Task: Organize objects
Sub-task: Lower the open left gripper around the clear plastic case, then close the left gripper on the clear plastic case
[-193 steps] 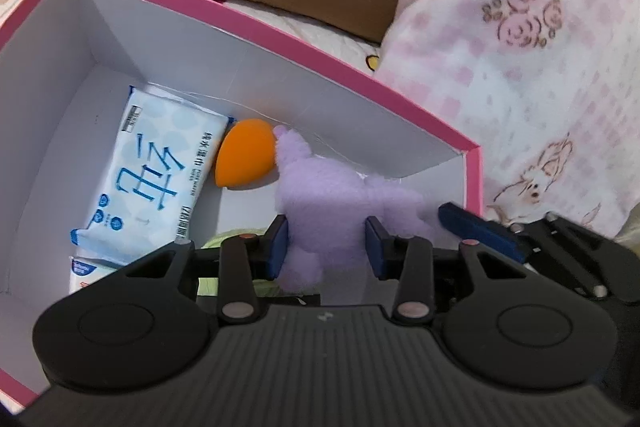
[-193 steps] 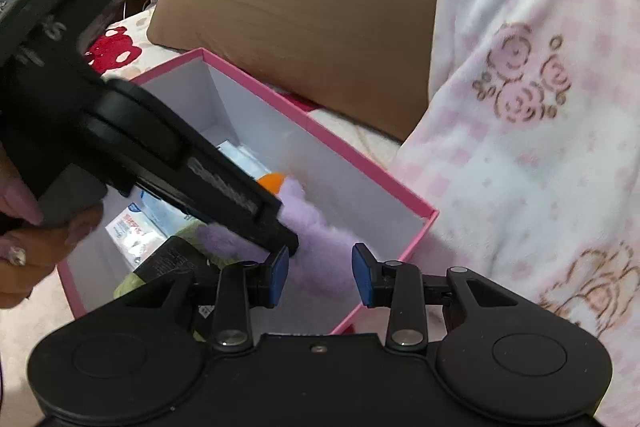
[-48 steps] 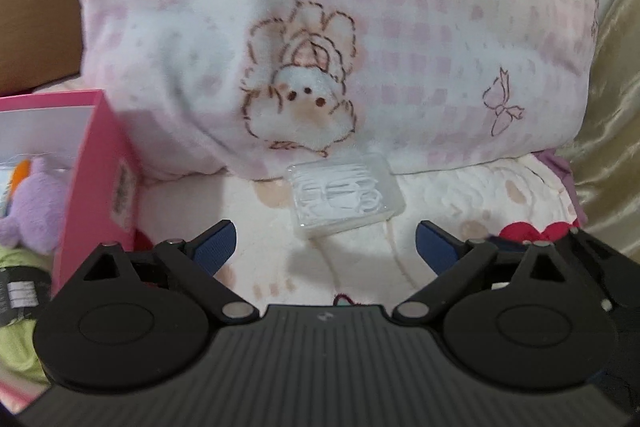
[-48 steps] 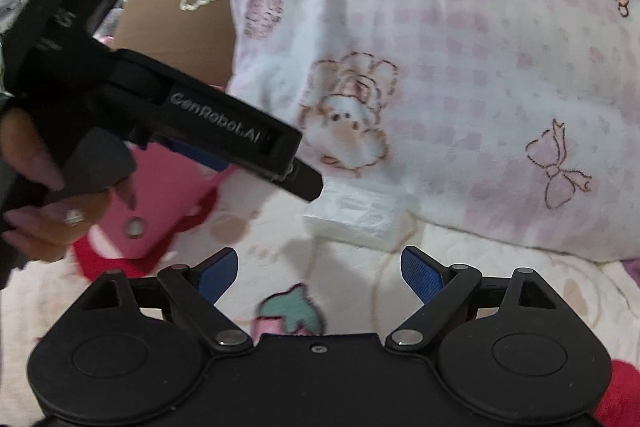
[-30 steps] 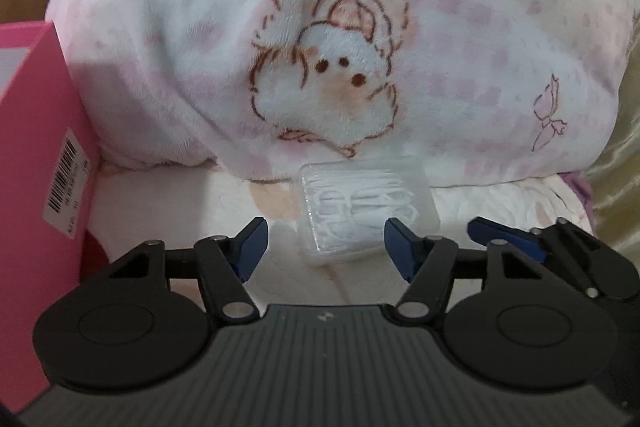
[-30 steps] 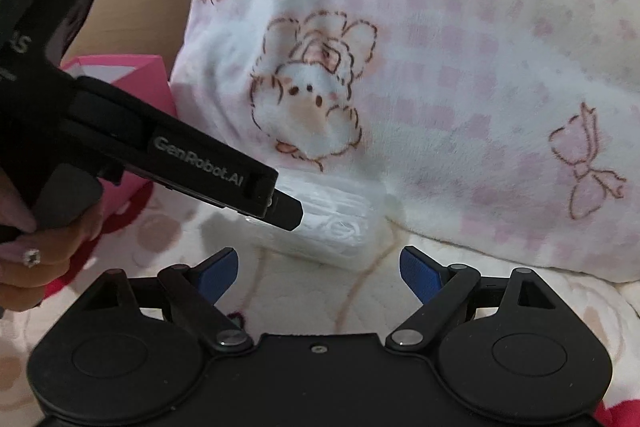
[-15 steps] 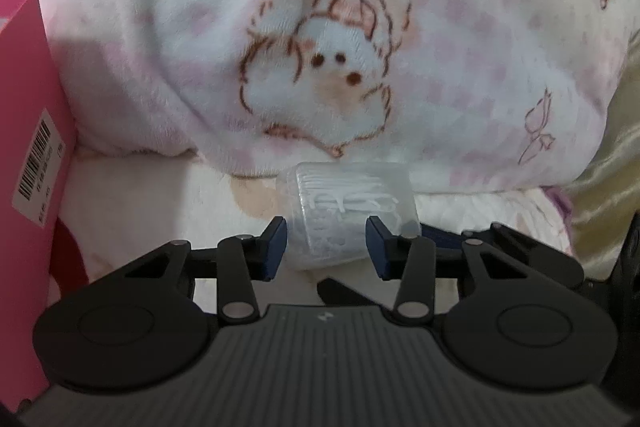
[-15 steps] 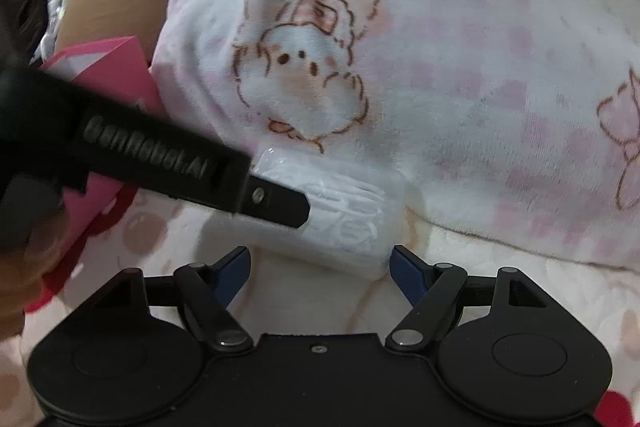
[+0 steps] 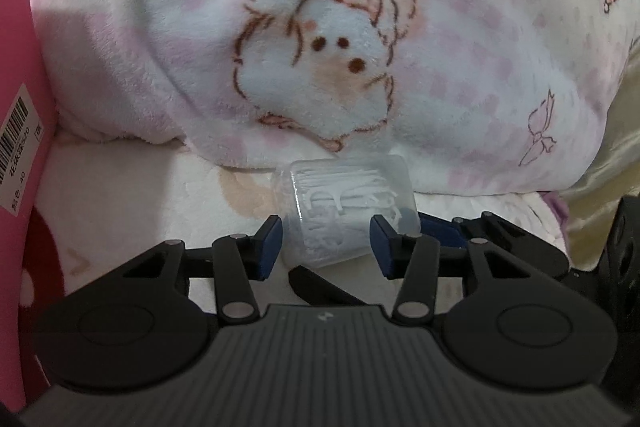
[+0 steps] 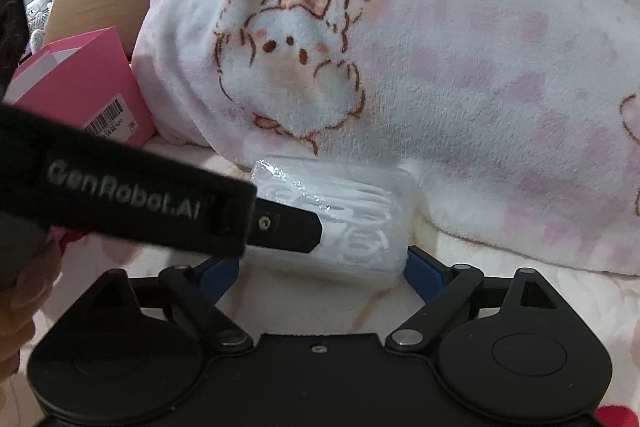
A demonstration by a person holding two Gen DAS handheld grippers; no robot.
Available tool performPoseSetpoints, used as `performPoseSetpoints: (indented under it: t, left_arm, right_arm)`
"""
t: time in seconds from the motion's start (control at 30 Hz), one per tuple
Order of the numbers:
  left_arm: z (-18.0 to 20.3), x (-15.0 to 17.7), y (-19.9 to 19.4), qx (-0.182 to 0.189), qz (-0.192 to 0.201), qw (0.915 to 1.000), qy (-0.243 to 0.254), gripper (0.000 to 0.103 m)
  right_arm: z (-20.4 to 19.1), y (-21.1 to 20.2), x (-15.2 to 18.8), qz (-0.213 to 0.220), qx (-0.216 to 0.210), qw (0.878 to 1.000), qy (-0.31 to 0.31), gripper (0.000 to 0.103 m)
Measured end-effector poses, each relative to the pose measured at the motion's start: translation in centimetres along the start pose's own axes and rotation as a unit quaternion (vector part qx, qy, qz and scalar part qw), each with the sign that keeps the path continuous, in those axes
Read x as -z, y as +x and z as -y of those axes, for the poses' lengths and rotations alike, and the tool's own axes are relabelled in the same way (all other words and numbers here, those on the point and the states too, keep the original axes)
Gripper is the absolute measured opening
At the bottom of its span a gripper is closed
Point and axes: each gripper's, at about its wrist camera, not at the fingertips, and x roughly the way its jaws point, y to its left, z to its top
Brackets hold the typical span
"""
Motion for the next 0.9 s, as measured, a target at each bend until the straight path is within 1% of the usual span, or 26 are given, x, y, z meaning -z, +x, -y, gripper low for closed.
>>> performPoseSetpoints:
  t: [0.1,0.2,0.3,0.37,0.47,0.53,0.63,0.8,0.9]
  left_arm:
    - [0.1,0.2,0.2,0.000,0.004,1.0000,-0.005,0.047]
    - [-0.1,0.0,0.6,0.007,-0.002,0.9998,-0.016,0.049]
    - [-0.4,0.0,0.5,0.014,-0.007,0.9997,-0.019,0.049]
    - [-0.3,0.2,0.3,0.014,-0.006,0.9998,-0.011,0.049]
    - [0.3,0.8,-0.3,0.006,0.005,0.9999,0.011,0.048]
    - [0.7,1.4,-0.5,-0.001,0.008,0.9998,0.018,0.049]
    - [1.1,1.6,-0.6,-0.003,0.006,0.9999,0.014,0.049]
    - [1.6,2.2,-2.1,-0.009,0.000,0.9995,0.032,0.049]
    - [2.1,2.9,-3.3,-0.015,0.001,0.9990,0.043,0.048]
  right_arm:
    - [0.4,0.3,0.0,0.005,-0.002,1.000,0.009,0.097]
    - [0.7,0.6,-0.2,0.013,-0.001,1.000,0.021,0.098]
    - [0.8,0.3,0.2,0.024,0.000,1.000,0.017,0.097]
    - [0.8,0.1,0.3,0.026,0.001,0.999,0.022,0.097]
    - [1.2,-0.2,0.5,0.021,-0.010,0.998,0.051,0.097]
    - [1.0,-0.6,0.9,0.021,-0.008,0.999,0.045,0.097]
    - [0.8,-1.0,1.4,0.020,-0.007,0.999,0.042,0.096]
    - [0.3,-2.3,2.0,0.022,-0.005,0.999,0.043,0.096]
    - [0.1,-3.2,2.3,0.023,-0.013,0.998,0.064,0.096]
